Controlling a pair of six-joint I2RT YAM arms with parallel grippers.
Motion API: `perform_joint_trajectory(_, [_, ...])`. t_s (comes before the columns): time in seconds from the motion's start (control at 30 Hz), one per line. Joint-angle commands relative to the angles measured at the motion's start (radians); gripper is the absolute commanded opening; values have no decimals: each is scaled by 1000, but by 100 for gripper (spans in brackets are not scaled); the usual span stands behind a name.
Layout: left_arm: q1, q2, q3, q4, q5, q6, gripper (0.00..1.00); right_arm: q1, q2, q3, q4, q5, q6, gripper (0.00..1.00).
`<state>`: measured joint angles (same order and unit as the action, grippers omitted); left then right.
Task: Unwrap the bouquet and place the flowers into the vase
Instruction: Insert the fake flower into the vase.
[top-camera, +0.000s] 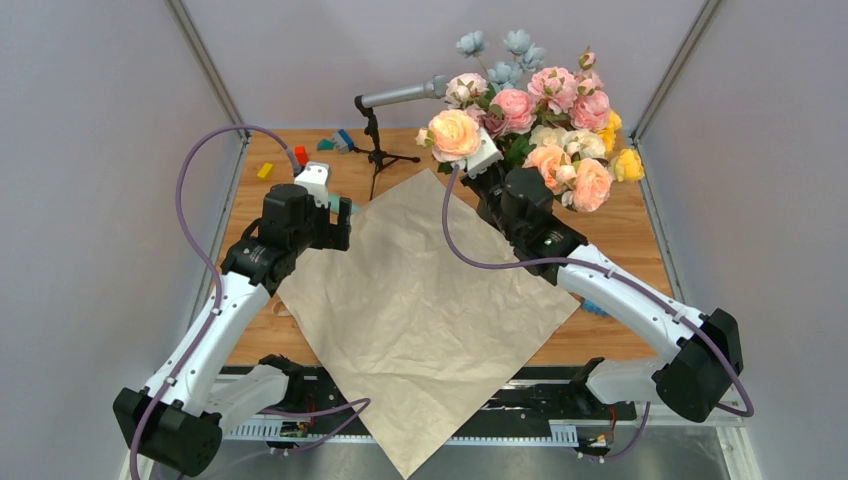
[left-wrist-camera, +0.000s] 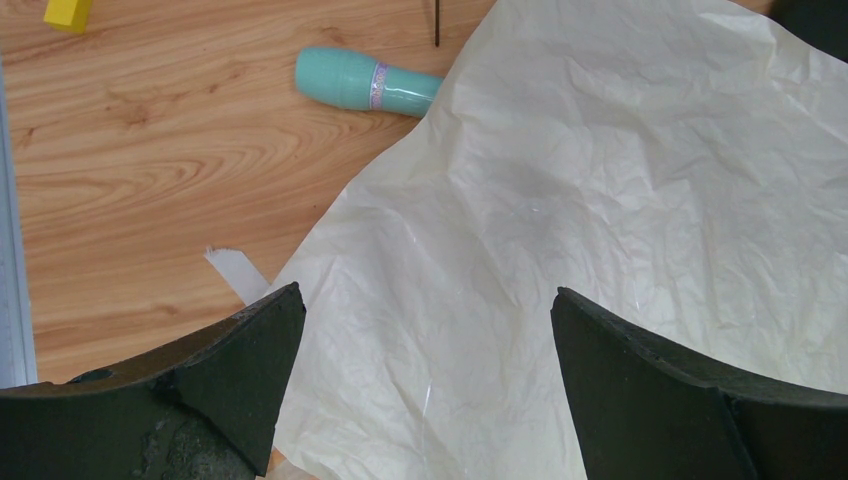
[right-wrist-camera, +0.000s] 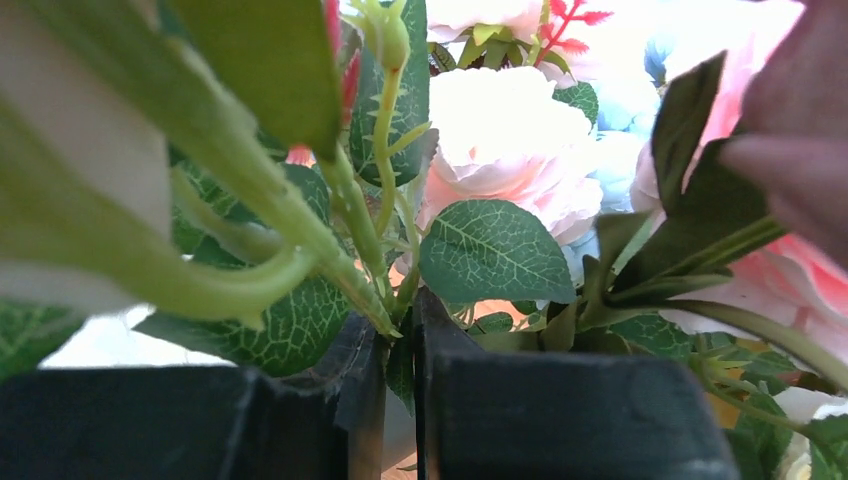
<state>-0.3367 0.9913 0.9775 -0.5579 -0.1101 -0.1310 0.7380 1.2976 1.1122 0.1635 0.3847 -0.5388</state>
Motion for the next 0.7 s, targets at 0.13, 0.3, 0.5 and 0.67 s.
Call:
perform_joint_trajectory(0.13, [7, -22, 1, 32, 10, 10, 100, 0, -11, 10, 7, 35, 91, 0])
perform_joint_trajectory(0.3, [7, -22, 0, 32, 13, 10, 100, -16, -2, 15, -24, 35, 140, 0])
perform_joint_trajectory(0.5, [7, -22, 0, 32, 16, 8, 100, -33, 4, 24, -52, 40, 180, 0])
perform_joint_trajectory(0.67, [7, -22, 0, 33, 19, 8, 100, -43, 14, 28, -66, 37, 199, 0])
